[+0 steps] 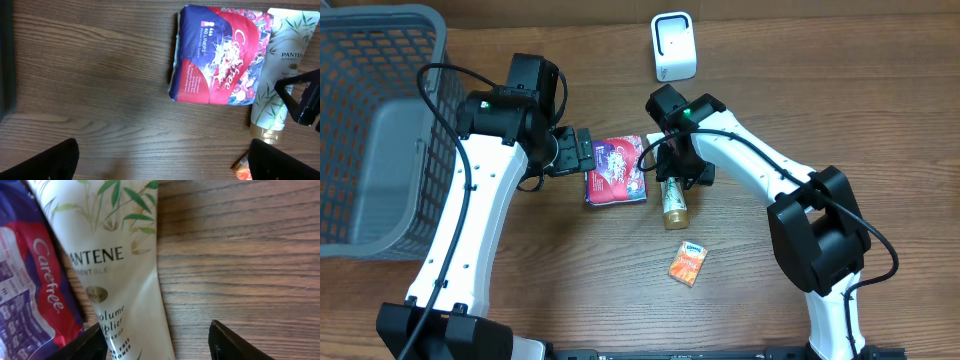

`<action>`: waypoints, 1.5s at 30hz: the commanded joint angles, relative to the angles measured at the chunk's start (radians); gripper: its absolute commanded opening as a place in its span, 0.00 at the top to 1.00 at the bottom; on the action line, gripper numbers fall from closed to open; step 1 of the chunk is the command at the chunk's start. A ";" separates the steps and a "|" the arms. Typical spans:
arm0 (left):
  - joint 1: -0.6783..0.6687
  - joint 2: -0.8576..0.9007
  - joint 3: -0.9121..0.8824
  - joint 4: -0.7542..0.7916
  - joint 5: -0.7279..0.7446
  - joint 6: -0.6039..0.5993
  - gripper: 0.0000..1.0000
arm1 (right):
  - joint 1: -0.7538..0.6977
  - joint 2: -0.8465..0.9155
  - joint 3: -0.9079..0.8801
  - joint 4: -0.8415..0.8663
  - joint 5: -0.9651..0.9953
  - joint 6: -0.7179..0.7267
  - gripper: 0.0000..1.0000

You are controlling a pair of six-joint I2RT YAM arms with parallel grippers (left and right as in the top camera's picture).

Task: Scan the item barcode
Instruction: 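Lift the Pantene tube and raise it toward the white scanner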

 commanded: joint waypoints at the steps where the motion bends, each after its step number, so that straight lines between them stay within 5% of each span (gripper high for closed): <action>1: -0.003 -0.002 0.007 0.001 -0.009 -0.010 0.00 | -0.008 0.005 -0.005 0.003 -0.066 -0.010 0.36; 3: -0.003 -0.002 0.007 0.001 -0.009 -0.010 0.00 | 0.001 0.005 -0.005 0.005 -0.079 -0.032 0.37; 5: -0.003 -0.002 0.007 0.001 -0.009 -0.010 0.00 | 0.019 0.005 -0.008 0.013 -0.040 -0.035 0.49; 12: -0.003 -0.002 0.007 0.001 -0.009 -0.010 0.00 | 0.043 0.005 -0.098 0.103 0.018 -0.023 0.52; 19: -0.003 -0.002 0.007 0.001 -0.009 -0.010 0.00 | 0.041 0.005 -0.133 0.135 0.018 -0.022 0.72; 24: -0.003 -0.002 0.007 0.001 -0.009 -0.010 0.00 | 0.011 0.003 -0.057 0.071 0.018 -0.023 0.96; 34: -0.003 -0.002 0.007 0.001 -0.009 -0.010 0.00 | -0.151 0.003 0.193 0.013 0.016 -0.027 0.96; 45: -0.003 -0.002 0.007 0.001 -0.009 -0.010 0.00 | -0.232 0.003 0.226 0.517 -0.174 0.038 0.96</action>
